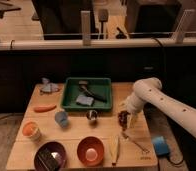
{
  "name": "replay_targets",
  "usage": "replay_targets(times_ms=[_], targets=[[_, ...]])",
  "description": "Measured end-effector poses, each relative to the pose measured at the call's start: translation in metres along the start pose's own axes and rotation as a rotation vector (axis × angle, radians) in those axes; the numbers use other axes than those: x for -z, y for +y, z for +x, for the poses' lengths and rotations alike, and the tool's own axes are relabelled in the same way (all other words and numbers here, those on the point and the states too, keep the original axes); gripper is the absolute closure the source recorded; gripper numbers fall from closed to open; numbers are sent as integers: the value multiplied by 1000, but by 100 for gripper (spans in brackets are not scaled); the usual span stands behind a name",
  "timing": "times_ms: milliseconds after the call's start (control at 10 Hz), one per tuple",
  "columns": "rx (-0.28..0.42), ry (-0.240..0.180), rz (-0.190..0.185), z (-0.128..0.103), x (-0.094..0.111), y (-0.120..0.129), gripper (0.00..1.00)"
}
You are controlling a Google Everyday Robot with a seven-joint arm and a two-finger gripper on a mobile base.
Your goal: Place grapes in table surface
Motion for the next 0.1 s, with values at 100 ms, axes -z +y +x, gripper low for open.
replay_targets(times_ms=[100], targets=[[0, 0, 0, 0, 0, 0, 20]])
